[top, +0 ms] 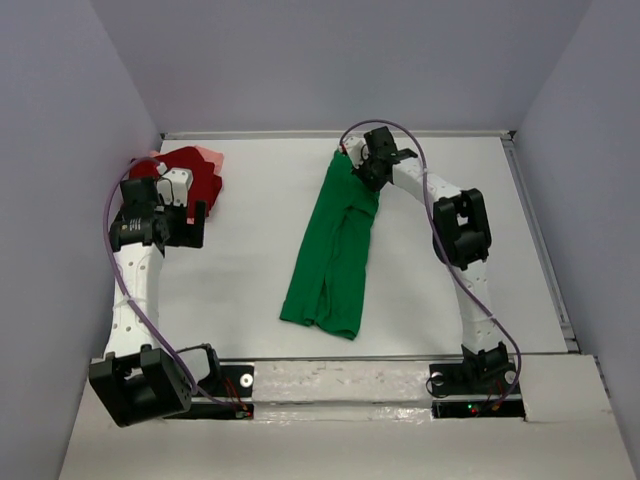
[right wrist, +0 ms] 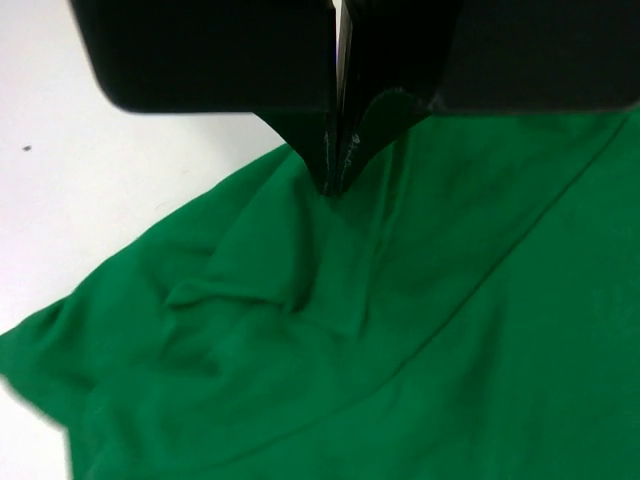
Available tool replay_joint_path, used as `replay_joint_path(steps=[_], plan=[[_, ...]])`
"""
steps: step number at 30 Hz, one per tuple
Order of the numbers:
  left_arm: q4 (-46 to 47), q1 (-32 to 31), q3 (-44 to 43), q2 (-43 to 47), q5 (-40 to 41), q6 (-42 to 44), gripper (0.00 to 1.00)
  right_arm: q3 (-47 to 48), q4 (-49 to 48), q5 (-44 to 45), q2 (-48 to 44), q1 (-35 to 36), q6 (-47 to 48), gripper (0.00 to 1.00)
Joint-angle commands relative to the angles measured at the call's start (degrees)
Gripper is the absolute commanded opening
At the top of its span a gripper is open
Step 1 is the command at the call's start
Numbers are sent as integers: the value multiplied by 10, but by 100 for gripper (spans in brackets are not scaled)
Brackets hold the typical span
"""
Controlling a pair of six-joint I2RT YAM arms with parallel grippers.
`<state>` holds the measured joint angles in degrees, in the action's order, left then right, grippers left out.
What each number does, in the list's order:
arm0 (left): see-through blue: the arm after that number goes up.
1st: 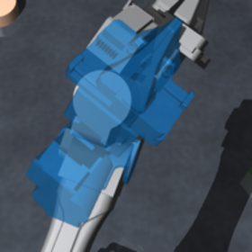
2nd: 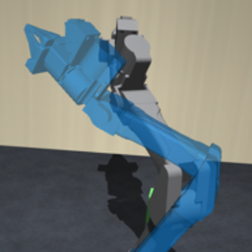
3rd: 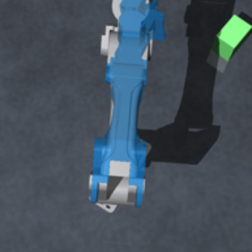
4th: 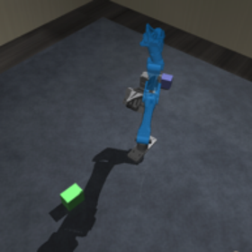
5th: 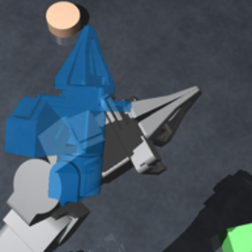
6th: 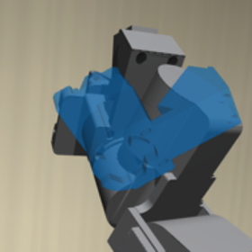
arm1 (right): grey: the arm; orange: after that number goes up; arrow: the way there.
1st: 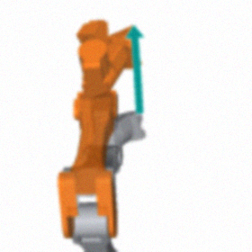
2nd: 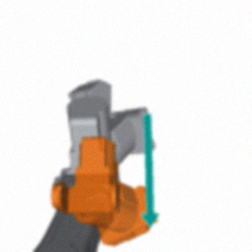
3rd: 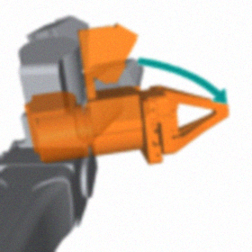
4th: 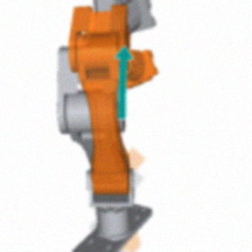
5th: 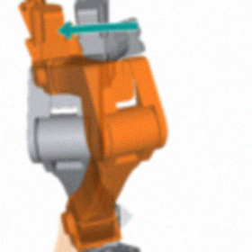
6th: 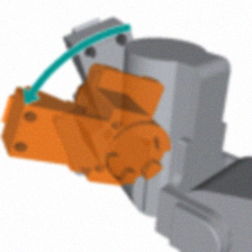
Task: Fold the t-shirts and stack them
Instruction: Fold the tshirt
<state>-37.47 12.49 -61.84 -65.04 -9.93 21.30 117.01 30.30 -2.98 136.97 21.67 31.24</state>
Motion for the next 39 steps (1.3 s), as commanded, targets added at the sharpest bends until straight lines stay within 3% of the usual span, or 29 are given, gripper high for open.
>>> replay_joint_path(steps=[1,10,20,31,39], plan=[[11,4,-10,7,-20,-3,99,-23,27,-23,-71,-2,-29,0],[13,4,-7,8,-29,-3,99,-47,40,-40,-62,-2,-40,0],[-1,5,-7,8,-9,1,99,81,76,-64,46,-2,-57,0],[3,5,-6,-14,2,1,99,236,68,27,157,-2,-36,0],[7,5,-5,-18,-9,-1,99,257,-54,123,181,-2,-1,0]])
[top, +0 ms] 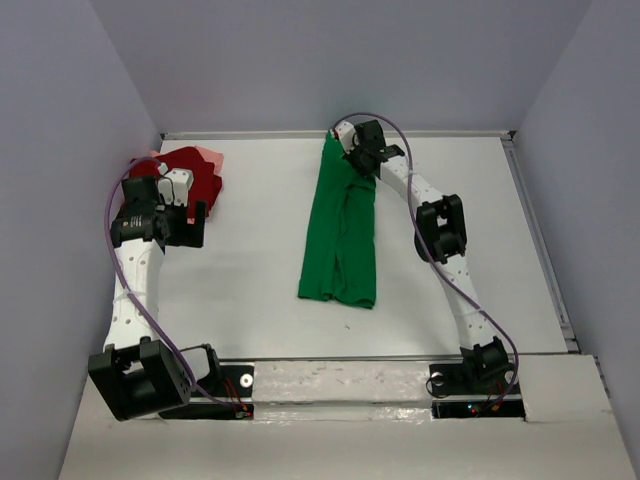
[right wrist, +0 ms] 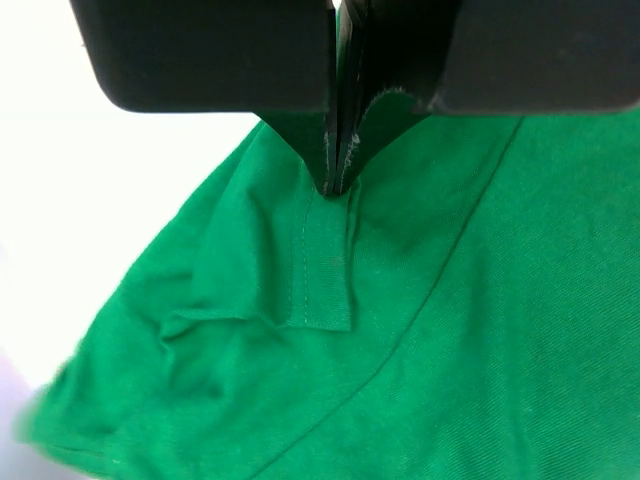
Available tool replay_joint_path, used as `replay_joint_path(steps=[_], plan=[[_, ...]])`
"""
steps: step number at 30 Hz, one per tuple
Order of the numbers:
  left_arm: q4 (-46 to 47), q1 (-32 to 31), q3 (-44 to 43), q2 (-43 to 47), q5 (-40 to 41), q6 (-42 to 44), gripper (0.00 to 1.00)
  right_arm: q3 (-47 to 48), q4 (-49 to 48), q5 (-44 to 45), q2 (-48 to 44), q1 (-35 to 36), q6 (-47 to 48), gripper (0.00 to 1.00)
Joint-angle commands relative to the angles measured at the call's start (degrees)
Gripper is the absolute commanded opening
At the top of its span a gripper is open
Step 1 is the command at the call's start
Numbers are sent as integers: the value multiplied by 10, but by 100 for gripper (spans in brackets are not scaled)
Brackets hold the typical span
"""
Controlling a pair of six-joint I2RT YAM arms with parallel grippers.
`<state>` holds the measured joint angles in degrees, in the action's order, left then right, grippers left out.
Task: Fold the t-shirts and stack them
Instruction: Fold the tshirt
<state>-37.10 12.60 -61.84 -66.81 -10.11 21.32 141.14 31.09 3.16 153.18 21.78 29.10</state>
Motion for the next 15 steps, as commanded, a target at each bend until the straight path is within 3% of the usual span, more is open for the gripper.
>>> replay_joint_path(steps=[1,10,15], plan=[[4,3,-7,1,-9,-1,99,15,-67,63,4,-3,17,0],[2,4,-19,8,-45,0,99,-171,-96,-5,-215,-3,-8,0],[-5,3,-32,21,-68,0,99,-252,-6,-65,-336,-3,-33,0]])
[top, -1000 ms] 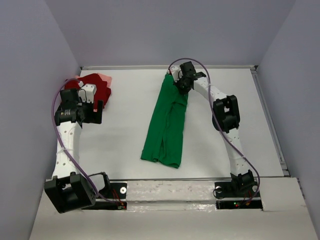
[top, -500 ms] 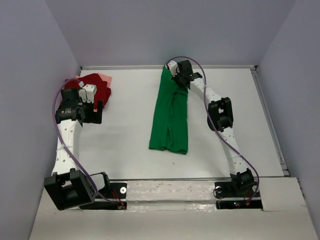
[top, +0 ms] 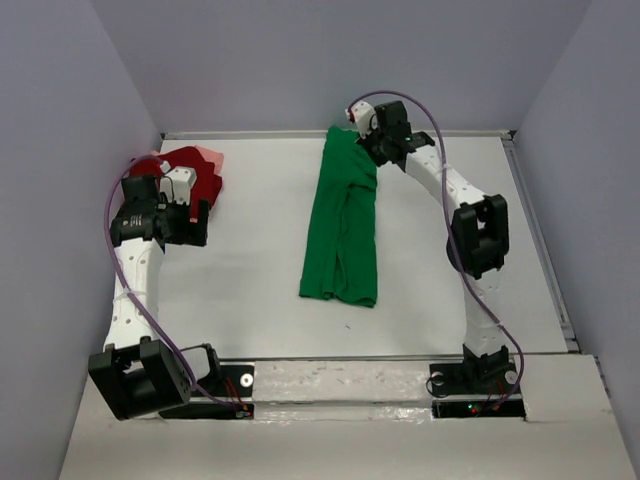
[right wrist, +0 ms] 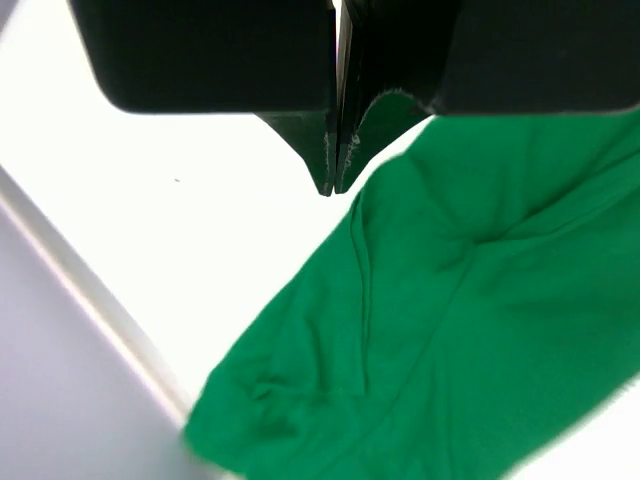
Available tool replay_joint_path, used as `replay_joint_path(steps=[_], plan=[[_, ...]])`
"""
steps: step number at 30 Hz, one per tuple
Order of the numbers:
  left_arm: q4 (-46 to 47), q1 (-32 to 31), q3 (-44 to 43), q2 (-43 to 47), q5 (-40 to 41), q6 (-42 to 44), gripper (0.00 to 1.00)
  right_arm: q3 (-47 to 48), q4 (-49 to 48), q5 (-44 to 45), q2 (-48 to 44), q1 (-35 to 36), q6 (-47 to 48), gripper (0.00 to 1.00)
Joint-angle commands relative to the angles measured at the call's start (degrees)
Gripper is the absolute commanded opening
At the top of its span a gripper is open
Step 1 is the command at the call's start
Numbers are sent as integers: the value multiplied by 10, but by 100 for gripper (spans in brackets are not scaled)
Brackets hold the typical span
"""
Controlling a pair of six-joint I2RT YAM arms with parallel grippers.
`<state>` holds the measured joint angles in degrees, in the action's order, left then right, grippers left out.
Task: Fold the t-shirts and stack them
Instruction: Fold the tshirt
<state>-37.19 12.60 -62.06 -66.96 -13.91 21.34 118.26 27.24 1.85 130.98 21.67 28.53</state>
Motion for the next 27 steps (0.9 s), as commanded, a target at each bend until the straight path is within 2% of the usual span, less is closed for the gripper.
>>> replay_joint_path(steps=[1,4,7,8,9,12,18,27], plan=[[-3,3,-30,27,-34,1,99,-31,51,-72,-128,-2,-33,0],[-3,3,-23,33,-49,2,99,-57,127,-118,-166,3,-55,0],[4,3,-15,42,-63,5,99,-92,219,-225,-197,9,-73,0],[7,3,-13,42,-68,5,99,-92,219,-244,-204,15,-74,0],[8,3,-13,42,-84,5,99,-134,222,-257,-214,28,-69,0],[1,2,-23,25,-109,10,99,-214,214,-254,-230,43,-65,0],[-7,-4,-29,9,-139,19,99,-273,226,-289,-203,50,-67,0],[6,-18,7,24,-166,35,99,-278,224,-297,-166,60,-69,0]])
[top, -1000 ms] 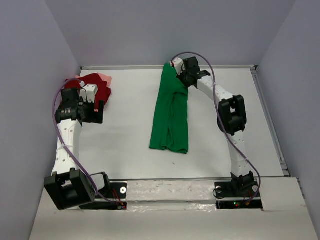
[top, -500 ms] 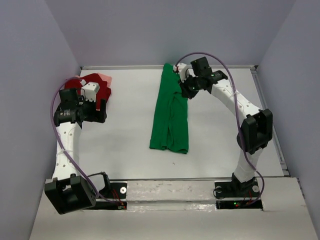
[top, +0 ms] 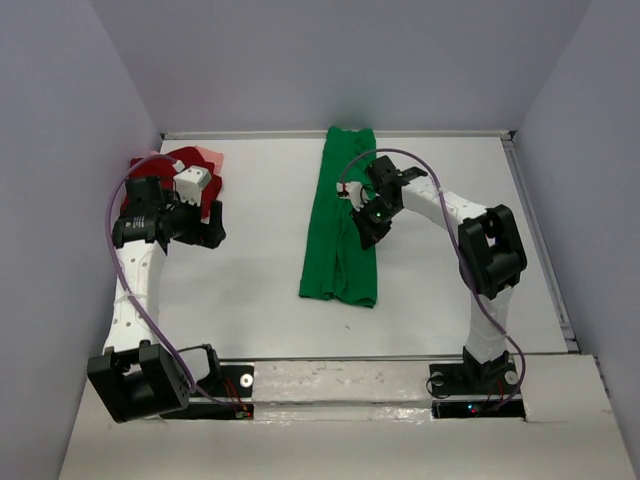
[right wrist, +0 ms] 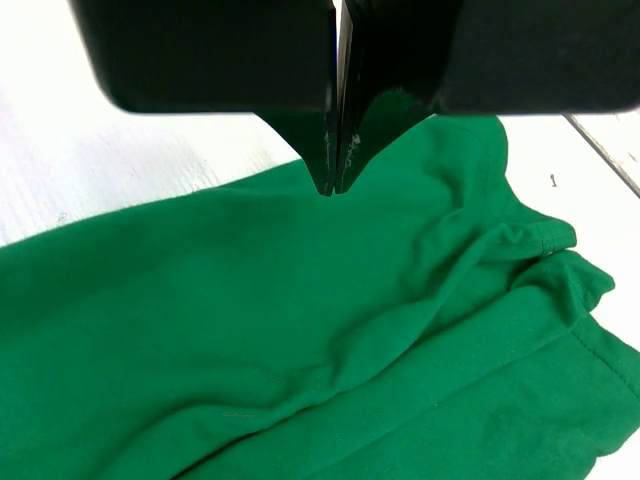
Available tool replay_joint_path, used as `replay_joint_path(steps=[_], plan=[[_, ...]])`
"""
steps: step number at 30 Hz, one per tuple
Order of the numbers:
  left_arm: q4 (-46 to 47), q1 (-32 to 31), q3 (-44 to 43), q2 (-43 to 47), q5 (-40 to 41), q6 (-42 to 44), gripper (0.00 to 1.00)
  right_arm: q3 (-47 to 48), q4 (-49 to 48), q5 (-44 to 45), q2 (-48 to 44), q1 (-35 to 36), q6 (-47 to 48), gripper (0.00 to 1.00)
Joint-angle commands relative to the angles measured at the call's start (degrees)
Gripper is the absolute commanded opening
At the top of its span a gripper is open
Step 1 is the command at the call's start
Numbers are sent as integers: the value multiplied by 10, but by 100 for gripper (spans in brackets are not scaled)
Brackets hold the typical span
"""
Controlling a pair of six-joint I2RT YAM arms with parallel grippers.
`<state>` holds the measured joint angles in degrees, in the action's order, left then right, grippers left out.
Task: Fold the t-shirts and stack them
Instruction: Fold the tshirt
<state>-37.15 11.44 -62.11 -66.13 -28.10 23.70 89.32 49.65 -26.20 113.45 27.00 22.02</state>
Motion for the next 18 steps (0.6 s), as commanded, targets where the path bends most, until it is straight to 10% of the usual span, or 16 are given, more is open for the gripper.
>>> replay_joint_path(steps=[1,18], plan=[[7,-9,8,15,-25,11,99,9,-1,-14,14,7,-4,0],[15,-69,-3,-26,16,4,99,-3,-1,65,89,23,14,0]])
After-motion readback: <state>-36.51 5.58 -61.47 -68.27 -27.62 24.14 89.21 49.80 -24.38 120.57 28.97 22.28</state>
